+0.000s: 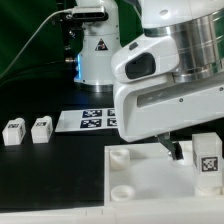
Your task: Assemble one leg
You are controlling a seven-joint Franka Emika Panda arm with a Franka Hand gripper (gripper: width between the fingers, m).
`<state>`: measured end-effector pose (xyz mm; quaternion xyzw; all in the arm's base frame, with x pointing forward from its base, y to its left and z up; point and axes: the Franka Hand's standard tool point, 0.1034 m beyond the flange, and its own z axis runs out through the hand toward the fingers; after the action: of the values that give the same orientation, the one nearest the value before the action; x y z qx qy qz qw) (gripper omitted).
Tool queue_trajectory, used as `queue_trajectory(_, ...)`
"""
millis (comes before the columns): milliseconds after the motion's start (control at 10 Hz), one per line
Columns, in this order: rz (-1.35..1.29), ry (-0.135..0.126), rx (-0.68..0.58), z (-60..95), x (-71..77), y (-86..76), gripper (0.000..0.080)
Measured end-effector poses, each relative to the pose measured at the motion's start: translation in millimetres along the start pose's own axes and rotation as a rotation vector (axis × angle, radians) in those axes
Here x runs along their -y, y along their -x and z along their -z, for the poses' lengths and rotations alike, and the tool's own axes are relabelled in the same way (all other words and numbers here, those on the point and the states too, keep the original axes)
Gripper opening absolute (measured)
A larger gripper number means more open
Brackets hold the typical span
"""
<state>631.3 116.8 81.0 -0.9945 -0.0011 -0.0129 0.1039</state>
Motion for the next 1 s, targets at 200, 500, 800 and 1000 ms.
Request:
queue_trajectory(200, -0.002, 0.001, -0.008, -1.8, 1.0, 0.2, 0.0546)
queue_trajectory(500, -0.008, 0.006, -0.009, -1.5, -3.7, -0.5, 0.0307)
queue_trajectory(800, -0.050, 0.006, -0.009, -1.4, -4.6, -0.6, 0.0303)
queue_trajectory(1000, -0.314, -0.011, -0.019, -0.9, -6.3, -2.4, 0.0302)
